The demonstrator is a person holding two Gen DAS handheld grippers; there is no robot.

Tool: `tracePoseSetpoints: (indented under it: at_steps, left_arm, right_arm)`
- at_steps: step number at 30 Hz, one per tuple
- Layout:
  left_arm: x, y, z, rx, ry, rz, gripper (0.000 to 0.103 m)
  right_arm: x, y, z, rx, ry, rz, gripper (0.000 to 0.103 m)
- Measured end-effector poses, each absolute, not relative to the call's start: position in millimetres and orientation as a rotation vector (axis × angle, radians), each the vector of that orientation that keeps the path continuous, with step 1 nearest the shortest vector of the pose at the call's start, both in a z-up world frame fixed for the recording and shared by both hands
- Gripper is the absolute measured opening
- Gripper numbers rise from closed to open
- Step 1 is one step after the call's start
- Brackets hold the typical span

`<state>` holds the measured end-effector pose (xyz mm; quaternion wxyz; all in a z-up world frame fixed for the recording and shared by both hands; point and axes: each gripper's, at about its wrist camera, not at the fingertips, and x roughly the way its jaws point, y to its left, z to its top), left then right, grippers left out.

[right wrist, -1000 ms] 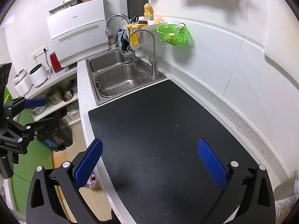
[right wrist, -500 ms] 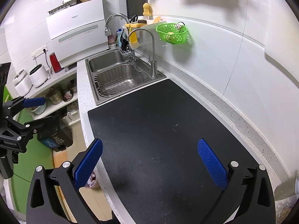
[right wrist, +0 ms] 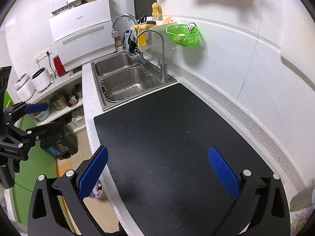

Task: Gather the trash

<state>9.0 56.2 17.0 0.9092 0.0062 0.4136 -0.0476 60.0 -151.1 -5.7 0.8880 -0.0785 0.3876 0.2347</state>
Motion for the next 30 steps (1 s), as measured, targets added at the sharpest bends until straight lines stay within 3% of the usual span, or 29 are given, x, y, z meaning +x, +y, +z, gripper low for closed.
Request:
tracePoseSetpoints:
  at_steps: [30]
  left_arm:
    - [8.1, 59.9, 17.8, 0.011, 0.854, -0.081, 0.100]
  right_arm:
    - [56.4, -149.3, -5.1, -0.161, 0.805, 0.491, 0.097]
